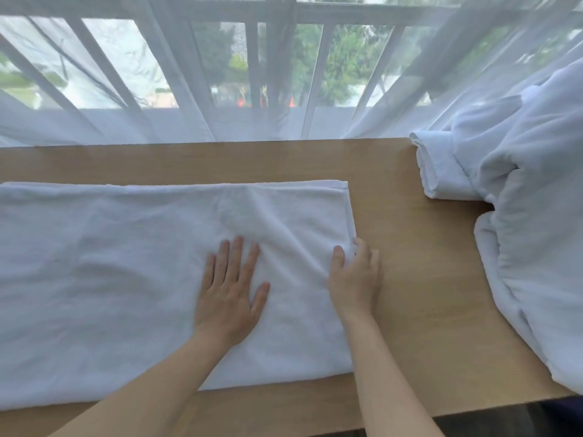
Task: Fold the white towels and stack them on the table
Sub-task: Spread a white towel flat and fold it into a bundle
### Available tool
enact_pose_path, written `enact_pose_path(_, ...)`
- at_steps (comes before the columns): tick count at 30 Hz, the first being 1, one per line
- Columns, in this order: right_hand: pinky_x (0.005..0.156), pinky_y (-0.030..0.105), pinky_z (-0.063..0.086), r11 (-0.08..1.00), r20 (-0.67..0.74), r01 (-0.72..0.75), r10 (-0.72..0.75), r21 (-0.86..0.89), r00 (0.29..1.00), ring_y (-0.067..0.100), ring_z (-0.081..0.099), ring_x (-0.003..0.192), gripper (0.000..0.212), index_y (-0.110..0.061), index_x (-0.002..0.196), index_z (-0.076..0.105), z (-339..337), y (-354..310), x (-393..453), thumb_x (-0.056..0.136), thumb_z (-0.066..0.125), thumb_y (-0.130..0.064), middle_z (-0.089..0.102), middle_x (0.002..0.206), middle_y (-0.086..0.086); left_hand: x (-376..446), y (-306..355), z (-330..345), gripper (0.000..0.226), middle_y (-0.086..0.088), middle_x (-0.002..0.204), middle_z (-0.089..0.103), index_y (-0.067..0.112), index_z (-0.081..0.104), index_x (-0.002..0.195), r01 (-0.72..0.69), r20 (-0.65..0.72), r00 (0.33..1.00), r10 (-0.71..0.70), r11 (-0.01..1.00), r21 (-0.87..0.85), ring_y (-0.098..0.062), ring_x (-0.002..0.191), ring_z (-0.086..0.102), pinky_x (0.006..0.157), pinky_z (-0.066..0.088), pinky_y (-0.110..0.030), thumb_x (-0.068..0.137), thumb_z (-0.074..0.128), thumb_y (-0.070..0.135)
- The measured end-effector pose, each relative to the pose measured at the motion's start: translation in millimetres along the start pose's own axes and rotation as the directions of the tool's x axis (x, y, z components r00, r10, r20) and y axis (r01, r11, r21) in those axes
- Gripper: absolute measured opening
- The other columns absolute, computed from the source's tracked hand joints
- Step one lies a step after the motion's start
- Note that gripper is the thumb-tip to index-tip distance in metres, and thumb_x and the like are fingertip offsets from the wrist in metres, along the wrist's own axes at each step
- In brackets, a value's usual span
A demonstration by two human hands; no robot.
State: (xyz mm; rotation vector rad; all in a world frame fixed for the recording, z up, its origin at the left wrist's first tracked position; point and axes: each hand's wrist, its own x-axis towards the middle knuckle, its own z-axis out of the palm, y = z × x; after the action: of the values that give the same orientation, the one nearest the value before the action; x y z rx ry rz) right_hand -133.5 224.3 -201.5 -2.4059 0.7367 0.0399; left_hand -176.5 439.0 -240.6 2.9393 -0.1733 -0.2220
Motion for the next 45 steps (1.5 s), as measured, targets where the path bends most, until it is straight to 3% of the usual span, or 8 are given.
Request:
enact_pose_path(10,0.094,0.043,0.048,0.977,0.265,-0.040,-0.017,0.210,0.964,0.029,0.060,0.108,0.040,-0.015,0.121,0.055,12,-54,99,0.091,0.066,-0.039,0.062,0.112,0.004,2,-1,2,0.074,-0.004,0.170,0.003,0.024,0.011,0.162,0.000,-0.021,1.000,0.001,0.999,0.044,-0.028,0.156,0.002,0.124,0.011,-0.051,0.097,0.030,0.055)
enact_pose_path(16,0.073,0.033,0.036,0.993,0.077,0.103,-0.107,0.054,0.991,0.028,0.053,0.090,0.010,-0.021,0.097,0.051,6,-57,120,0.097,0.057,-0.028,0.050,0.101,0.001,2,-2,4,0.072,-0.007,0.169,0.008,0.024,0.016,0.161,-0.024,-0.028,0.999,0.026,0.998,0.057,-0.030,0.156,0.005,0.122,0.015,-0.056,0.098,0.030,0.054)
enact_pose_path(21,0.089,0.037,0.041,0.988,0.078,0.114,-0.123,0.102,0.989,0.031,0.053,0.117,0.034,-0.016,0.129,0.047,9,-59,104,0.098,0.057,-0.025,0.056,0.124,0.004,1,-3,6,0.070,-0.008,0.169,0.007,0.026,0.018,0.161,-0.035,-0.046,0.998,0.038,0.997,0.062,-0.032,0.155,0.005,0.122,0.013,-0.057,0.098,0.031,0.054)
enact_pose_path(24,0.107,0.047,0.033,0.954,-0.021,0.276,-0.280,-0.114,0.960,0.032,0.042,0.133,0.057,-0.012,0.148,0.038,16,-53,56,0.097,0.058,-0.029,0.044,0.146,0.012,2,-1,5,0.070,-0.008,0.169,0.005,0.027,0.017,0.161,-0.028,-0.034,0.999,0.031,0.997,0.070,-0.032,0.155,0.004,0.123,0.012,-0.056,0.098,0.029,0.055)
enact_pose_path(29,0.124,0.050,0.002,0.736,0.373,0.621,-0.515,-0.269,0.772,0.020,-0.005,0.155,0.067,-0.026,0.161,0.008,37,0,-38,0.102,0.025,-0.053,0.000,0.169,-0.001,4,-2,5,0.072,-0.007,0.170,0.002,0.027,0.013,0.161,-0.022,-0.013,1.000,0.023,0.998,0.058,-0.030,0.156,0.000,0.123,0.010,-0.054,0.097,0.028,0.055)
enact_pose_path(37,0.123,0.049,-0.010,0.796,0.279,0.431,-0.338,-0.425,0.899,0.015,-0.019,0.152,0.067,-0.029,0.159,-0.010,34,16,-34,0.102,0.012,-0.057,-0.015,0.167,-0.005,5,0,0,0.071,-0.005,0.169,-0.006,0.028,0.000,0.160,-0.018,0.046,0.999,0.017,1.000,0.019,-0.027,0.155,-0.010,0.125,0.000,-0.049,0.098,0.018,0.055)
enact_pose_path(41,0.124,0.047,-0.004,0.764,0.293,0.556,-0.477,-0.328,0.829,0.019,-0.008,0.154,0.064,-0.025,0.161,0.001,30,30,-78,0.105,0.018,-0.051,-0.004,0.169,0.000,0,-3,-10,0.070,-0.001,0.167,-0.008,0.021,-0.001,0.160,-0.047,0.068,0.996,0.054,0.993,-0.106,-0.019,0.154,-0.013,0.125,-0.010,-0.037,0.098,0.011,0.052)
enact_pose_path(45,0.124,0.046,-0.004,0.735,0.364,0.569,-0.449,-0.369,0.816,0.013,-0.015,0.153,0.062,-0.036,0.159,-0.002,23,60,-97,0.104,0.019,-0.052,-0.011,0.168,-0.006,-25,-36,-11,0.064,-0.004,0.167,0.015,0.019,0.024,0.160,-0.263,0.043,0.963,0.265,0.963,-0.052,-0.022,0.155,0.011,0.126,0.006,-0.036,0.102,0.024,0.047)
